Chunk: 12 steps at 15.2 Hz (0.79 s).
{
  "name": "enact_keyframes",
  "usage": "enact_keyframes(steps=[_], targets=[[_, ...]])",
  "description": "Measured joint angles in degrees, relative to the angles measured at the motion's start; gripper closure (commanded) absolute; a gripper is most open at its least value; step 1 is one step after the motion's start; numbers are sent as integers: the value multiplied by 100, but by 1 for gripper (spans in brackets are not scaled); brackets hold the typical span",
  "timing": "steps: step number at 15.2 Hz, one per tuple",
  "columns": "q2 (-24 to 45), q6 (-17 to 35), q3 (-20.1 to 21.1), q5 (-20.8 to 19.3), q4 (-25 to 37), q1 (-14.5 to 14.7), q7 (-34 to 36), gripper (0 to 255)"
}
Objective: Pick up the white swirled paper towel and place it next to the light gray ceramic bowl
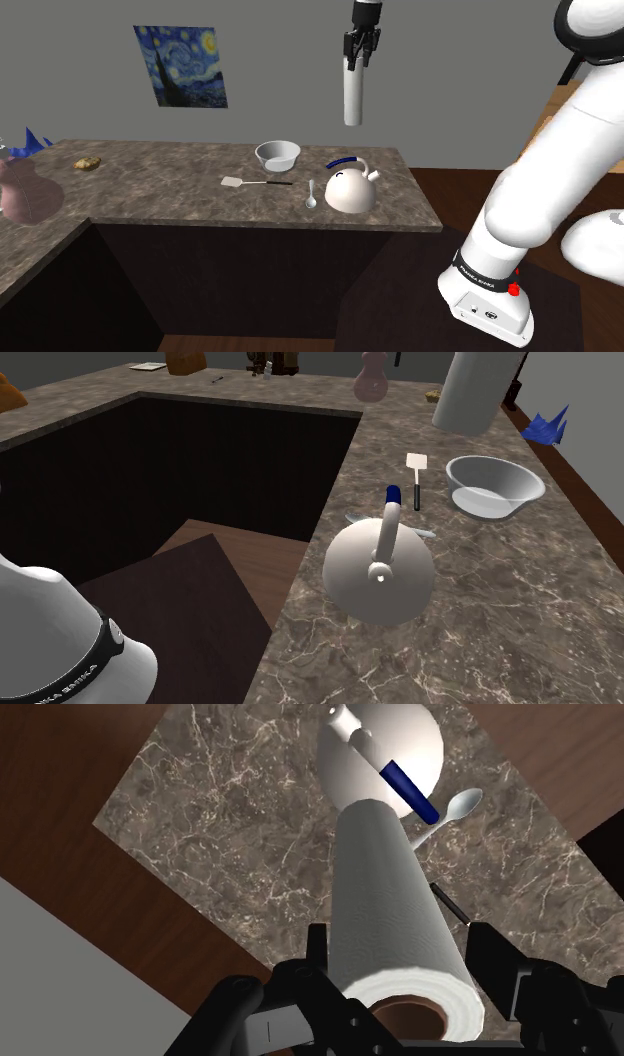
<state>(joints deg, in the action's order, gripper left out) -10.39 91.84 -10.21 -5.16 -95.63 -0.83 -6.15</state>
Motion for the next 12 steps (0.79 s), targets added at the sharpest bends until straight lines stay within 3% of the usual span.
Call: enact_keyframes(steps=[7, 9, 12], targets=[[1758, -337, -21, 311, 2067, 1, -14, 255], [1934, -318, -7, 338, 2217, 11, 16, 255], [1897, -78, 3, 328, 1943, 28, 49, 255]])
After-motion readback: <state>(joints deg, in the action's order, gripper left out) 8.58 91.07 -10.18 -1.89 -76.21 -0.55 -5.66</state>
